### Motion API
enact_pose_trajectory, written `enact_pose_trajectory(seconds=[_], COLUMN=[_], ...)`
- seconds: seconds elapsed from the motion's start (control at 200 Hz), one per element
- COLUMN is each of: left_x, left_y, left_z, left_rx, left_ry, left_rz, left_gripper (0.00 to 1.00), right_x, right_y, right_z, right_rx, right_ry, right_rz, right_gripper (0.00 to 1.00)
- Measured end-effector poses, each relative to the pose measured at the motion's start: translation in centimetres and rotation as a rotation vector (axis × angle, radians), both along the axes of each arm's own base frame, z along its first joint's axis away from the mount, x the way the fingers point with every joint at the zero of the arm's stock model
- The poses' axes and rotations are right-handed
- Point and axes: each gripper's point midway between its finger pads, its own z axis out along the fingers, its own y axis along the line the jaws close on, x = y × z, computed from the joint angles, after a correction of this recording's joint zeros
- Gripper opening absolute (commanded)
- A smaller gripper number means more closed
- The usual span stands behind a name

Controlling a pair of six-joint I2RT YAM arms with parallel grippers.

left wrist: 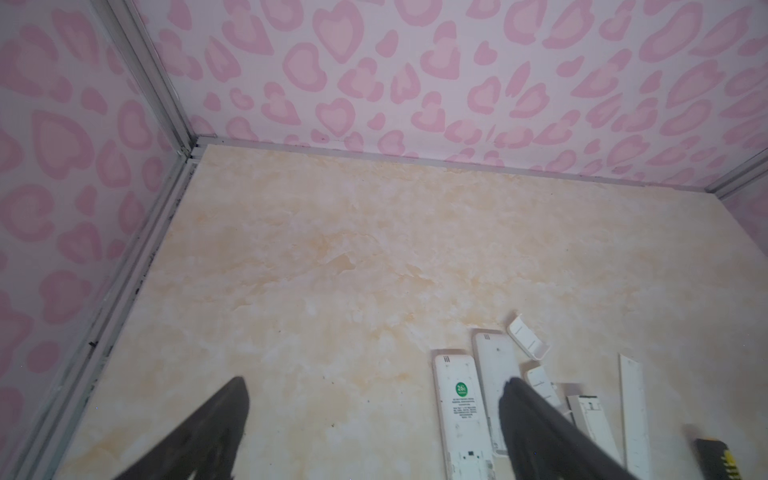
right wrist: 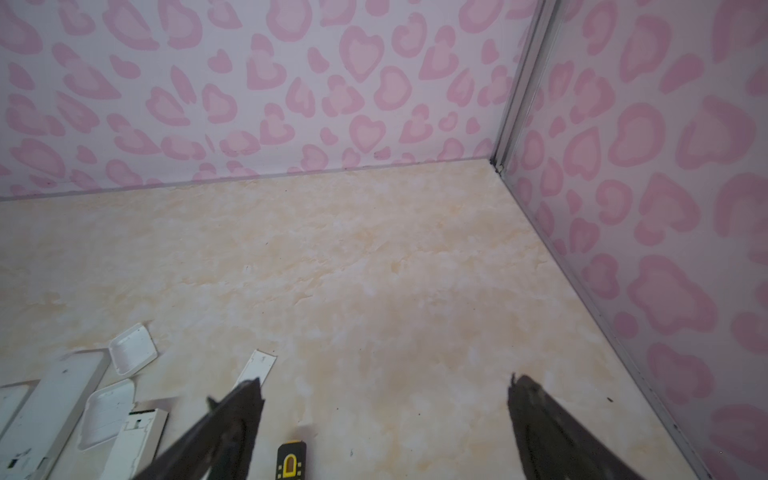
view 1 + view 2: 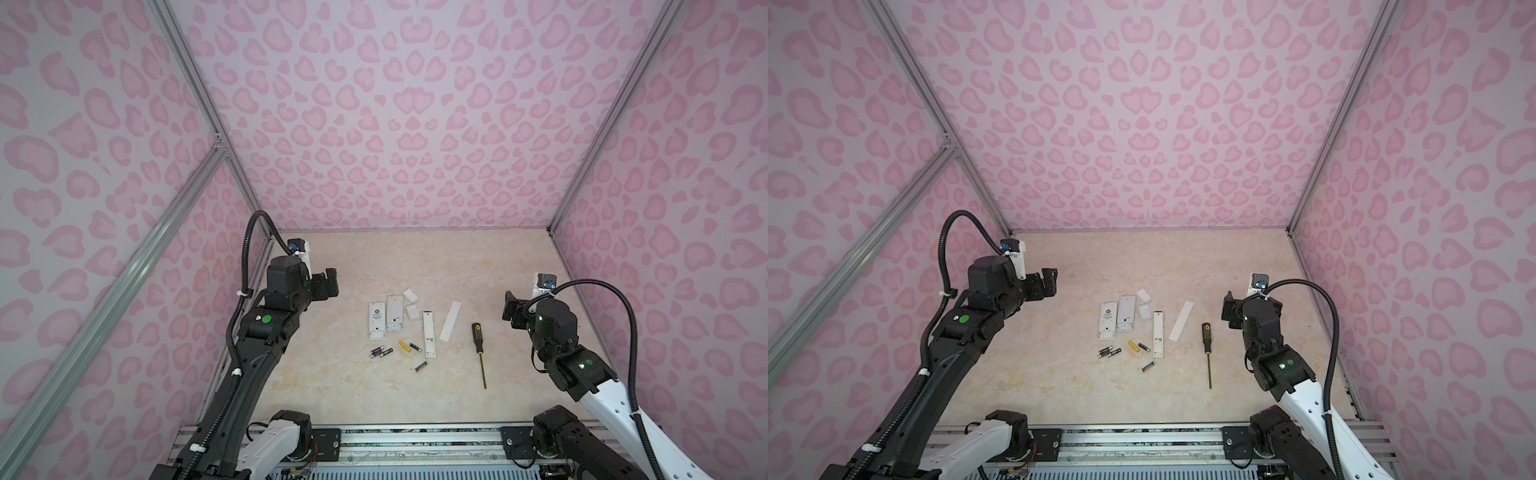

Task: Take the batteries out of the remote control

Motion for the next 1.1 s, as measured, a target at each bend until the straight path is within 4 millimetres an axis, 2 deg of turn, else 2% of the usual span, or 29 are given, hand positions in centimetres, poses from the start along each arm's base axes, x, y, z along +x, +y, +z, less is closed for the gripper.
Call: enact_pose_trajectory(seconds=[0.075,0.23,0.35,0.44,0.64,0.72,0.825,0.93,1.1], left_x=[-0.2,-0.3,-0.1,-0.1,0.3,0.2,-0.1,0.1,0.7], left_y=[0.6,1.9,3.1,4.0,5.7,7.7,9.6,9.6,9.4], left_z=[-1.1,-2.5,-4.2,-6.0,-9.5,-11.4,-12.6,-13.5,-14.7], left_rx=[0.048,0.116,0.141,0.153,0.176,0.184,0.160,0.143,0.134], left_ry=[-0.040,-0.142,-0.181,-0.191,-0.206,-0.193,-0.204,-0.216,-0.218], left_rz=[0.008,0.056,0.125,0.174,0.276,0.348,0.422,0.411,0.385], left_gripper=[0.98,0.98,0.98,0.98,0.98,0.98,0.97,0.98,0.98], right_x=[0.4,0.4,0.9,1.6,3.0,3.4,3.6,3.7,5.5], right_y=[-1.1,-2.6,-4.5,-5.6,-6.3,-6.5,-6.6,-6.9,-7.1], right_z=[-0.6,-5.6,-5.0,-5.2,-7.8,-9.5,-11.2,-12.1,-11.1], right_rx=[-0.022,-0.096,-0.073,-0.089,-0.141,-0.151,-0.163,-0.161,-0.114], right_ry=[-0.052,-0.077,-0.167,-0.173,-0.114,-0.074,-0.048,-0.059,-0.121], right_rz=[-0.048,-0.089,-0.177,-0.210,-0.206,-0.201,-0.188,-0.186,-0.184], right_gripper=[0.98,0.98,0.98,0.98,0.98,0.98,0.99,0.99,0.99])
